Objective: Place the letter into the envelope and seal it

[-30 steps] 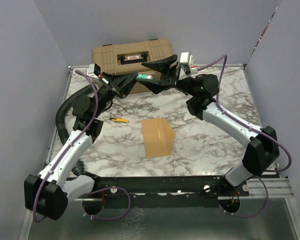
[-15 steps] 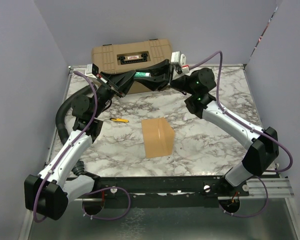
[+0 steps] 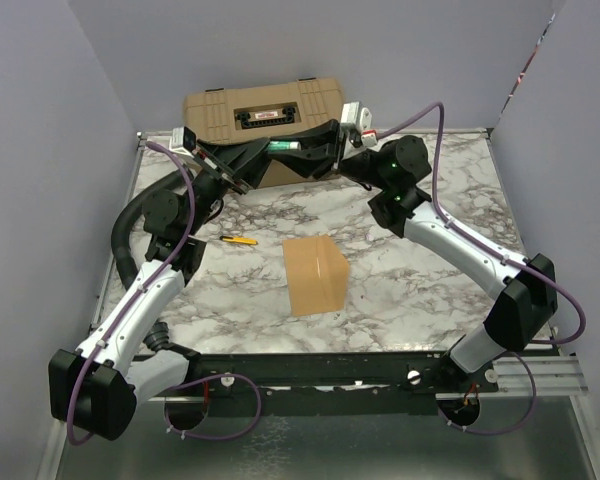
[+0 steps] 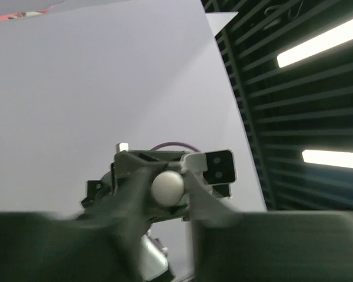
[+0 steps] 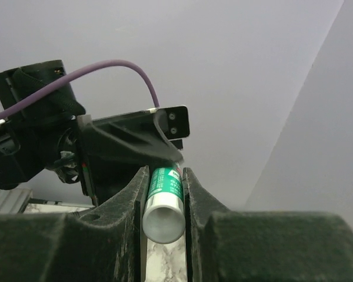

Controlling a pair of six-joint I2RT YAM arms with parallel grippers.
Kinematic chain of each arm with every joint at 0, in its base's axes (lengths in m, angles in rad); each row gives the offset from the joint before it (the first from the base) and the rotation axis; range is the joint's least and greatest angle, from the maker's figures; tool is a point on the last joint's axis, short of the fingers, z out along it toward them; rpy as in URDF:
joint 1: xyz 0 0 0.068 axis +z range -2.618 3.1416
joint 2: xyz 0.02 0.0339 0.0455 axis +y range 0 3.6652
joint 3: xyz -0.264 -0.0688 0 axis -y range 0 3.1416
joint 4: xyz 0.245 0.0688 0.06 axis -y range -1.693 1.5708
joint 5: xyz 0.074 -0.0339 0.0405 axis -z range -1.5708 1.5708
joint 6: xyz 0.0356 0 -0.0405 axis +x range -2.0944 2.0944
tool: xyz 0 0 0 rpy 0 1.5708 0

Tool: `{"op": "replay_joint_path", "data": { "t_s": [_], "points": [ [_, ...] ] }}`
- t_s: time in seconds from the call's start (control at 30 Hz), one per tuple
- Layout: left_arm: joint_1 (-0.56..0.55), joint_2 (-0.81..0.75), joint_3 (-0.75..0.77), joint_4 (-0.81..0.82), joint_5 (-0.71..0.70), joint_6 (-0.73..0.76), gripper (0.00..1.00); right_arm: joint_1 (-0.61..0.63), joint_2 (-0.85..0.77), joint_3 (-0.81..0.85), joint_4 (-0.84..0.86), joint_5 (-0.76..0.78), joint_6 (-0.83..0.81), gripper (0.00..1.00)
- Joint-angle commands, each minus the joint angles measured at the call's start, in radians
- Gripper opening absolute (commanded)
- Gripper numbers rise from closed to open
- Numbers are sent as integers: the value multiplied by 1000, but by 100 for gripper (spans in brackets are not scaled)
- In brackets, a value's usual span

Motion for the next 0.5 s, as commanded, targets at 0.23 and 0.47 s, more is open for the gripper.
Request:
{"op": "replay_joint_path", "data": {
  "t_s": [0.23,0.47],
  "points": [
    [-2,-159,16,-270,-13,405,99,0,-88,-4,-173,490,69,1],
    [-3,-246,24,-675,1,826,97,-1,-129,34,-744,794,121,1]
  ]
}}
